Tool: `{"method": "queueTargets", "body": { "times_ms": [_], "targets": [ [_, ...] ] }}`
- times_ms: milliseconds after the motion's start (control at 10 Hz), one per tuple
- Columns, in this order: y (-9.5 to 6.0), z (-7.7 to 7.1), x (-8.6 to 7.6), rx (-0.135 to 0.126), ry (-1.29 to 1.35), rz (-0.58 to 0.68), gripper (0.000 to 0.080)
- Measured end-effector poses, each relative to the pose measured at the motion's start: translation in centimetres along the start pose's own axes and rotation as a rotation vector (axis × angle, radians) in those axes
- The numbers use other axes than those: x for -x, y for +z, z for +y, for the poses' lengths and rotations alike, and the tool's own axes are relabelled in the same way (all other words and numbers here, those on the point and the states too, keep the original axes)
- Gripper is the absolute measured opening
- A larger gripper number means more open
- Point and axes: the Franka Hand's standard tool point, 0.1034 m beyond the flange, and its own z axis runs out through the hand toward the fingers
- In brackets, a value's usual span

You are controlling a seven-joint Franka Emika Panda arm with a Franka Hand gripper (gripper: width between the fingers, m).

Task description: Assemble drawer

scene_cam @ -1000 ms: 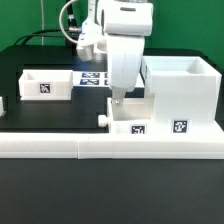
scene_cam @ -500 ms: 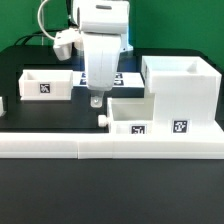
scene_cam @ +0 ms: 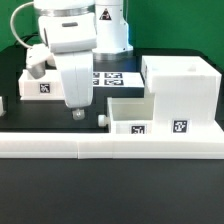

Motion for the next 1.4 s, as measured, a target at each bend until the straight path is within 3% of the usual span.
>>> {"method": "queueTargets", "body": {
  "times_ms": [400,1400],
  "targets": [
    [1.0,0.4,-3.9,-0.013,0.064,0.016,0.0649],
    [1.0,0.5,-4.3,-0.024,0.177,-0.028,0.0649]
  ]
}}
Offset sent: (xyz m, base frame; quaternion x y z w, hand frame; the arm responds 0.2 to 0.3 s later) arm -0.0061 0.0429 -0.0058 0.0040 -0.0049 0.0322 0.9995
